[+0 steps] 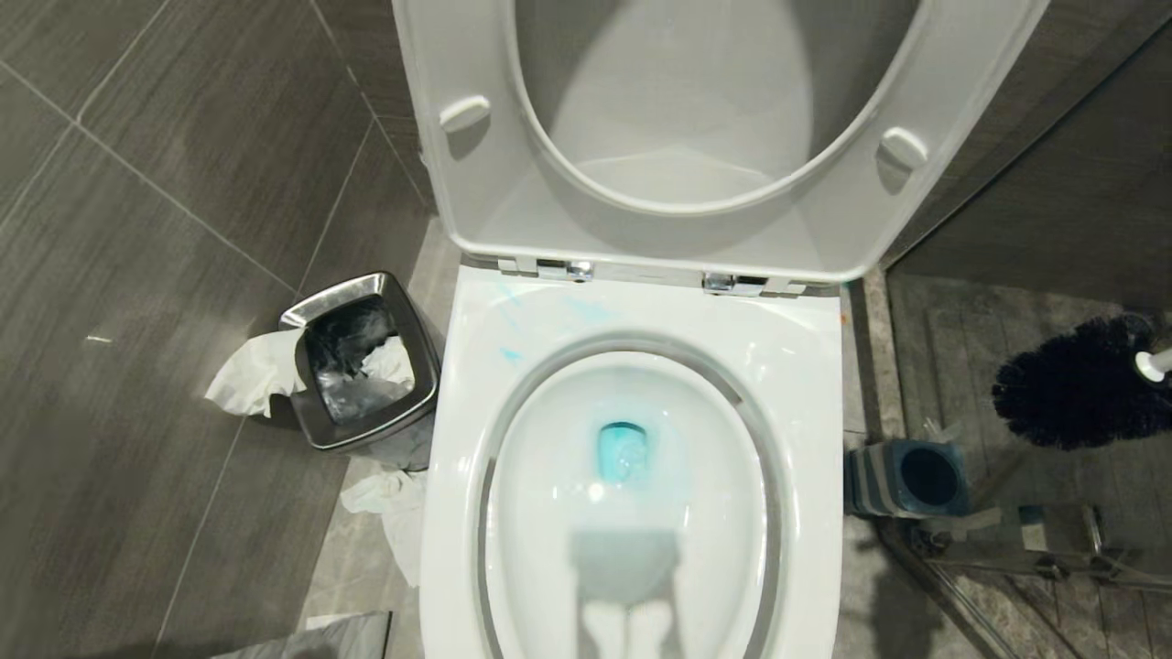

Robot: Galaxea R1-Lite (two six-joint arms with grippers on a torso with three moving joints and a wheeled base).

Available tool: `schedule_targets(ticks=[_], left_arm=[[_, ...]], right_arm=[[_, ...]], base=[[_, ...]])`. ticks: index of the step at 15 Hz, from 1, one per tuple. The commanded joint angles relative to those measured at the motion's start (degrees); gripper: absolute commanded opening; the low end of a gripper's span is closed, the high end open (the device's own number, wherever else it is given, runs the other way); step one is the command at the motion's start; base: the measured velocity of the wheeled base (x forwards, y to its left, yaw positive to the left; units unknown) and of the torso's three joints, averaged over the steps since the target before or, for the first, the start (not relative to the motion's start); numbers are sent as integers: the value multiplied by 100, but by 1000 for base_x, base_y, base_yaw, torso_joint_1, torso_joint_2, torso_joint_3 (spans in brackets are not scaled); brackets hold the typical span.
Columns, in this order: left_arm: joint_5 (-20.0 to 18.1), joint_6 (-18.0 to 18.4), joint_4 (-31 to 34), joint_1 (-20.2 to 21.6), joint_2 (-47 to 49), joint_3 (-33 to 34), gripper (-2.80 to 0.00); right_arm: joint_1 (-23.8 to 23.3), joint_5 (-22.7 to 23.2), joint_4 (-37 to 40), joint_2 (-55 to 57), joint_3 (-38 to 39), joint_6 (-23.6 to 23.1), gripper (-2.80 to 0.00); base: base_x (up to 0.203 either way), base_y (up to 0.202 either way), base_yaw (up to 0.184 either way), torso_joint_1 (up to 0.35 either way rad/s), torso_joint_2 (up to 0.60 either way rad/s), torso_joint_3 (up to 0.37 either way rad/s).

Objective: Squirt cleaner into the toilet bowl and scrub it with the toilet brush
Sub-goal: Scrub the toilet bowl

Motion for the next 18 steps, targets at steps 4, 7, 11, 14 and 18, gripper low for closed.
schedule_targets(ticks=[4,7,11,14,18], left_arm=[[-46,4,-2,4,-1,2,-280],[-55,12,7,4,-1,2,-280],[-55,12,-2,-4,-1,2,-280],[-55,12,-2,4,-1,2,-280],[-51,12,-11,4,-1,2,-280]], right_arm=[[-4,15,17,36,35,-2,-280],[-4,16,17,148,15,7,-280],[3,15,17,202,17,-1,-280],[-4,15,8,291,-17,-10,-280],[-2,15,8,381,-27,-10,-280]], base=[[0,0,0,0,-1,200],[0,0,0,3,2,208],[0,0,0,0,0,200],[0,0,0,-3,2,202],[0,0,0,3,4,209]])
